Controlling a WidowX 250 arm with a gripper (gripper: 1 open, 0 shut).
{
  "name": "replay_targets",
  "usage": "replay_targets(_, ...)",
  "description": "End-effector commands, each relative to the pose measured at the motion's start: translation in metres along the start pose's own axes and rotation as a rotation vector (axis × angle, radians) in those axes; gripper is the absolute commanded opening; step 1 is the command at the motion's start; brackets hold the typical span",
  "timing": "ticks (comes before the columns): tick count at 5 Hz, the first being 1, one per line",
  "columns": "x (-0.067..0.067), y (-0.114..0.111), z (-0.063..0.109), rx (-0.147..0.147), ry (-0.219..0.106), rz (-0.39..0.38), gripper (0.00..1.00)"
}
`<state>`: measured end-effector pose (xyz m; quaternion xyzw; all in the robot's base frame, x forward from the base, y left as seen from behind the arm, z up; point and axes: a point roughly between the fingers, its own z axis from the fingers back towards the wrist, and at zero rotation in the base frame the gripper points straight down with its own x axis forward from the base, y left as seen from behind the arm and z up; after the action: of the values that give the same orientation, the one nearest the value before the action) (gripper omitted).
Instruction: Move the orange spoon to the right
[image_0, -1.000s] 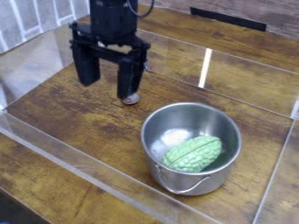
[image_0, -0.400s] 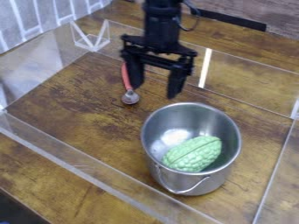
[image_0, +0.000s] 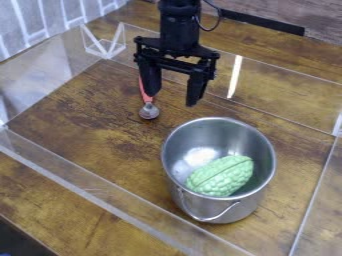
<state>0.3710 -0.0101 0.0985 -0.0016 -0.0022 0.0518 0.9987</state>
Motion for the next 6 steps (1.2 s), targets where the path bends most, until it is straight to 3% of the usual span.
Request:
replay_targets(1,0.005,0.014,0.011,0.006,-0.052,0.033,1.0)
replay_targets(5,0.013,0.032,-0.038,-0.013,-0.047,0.077,1.0)
replay_targets(6,0.015,0.033,-0.045,-0.021,-0.043,0.08,0.0)
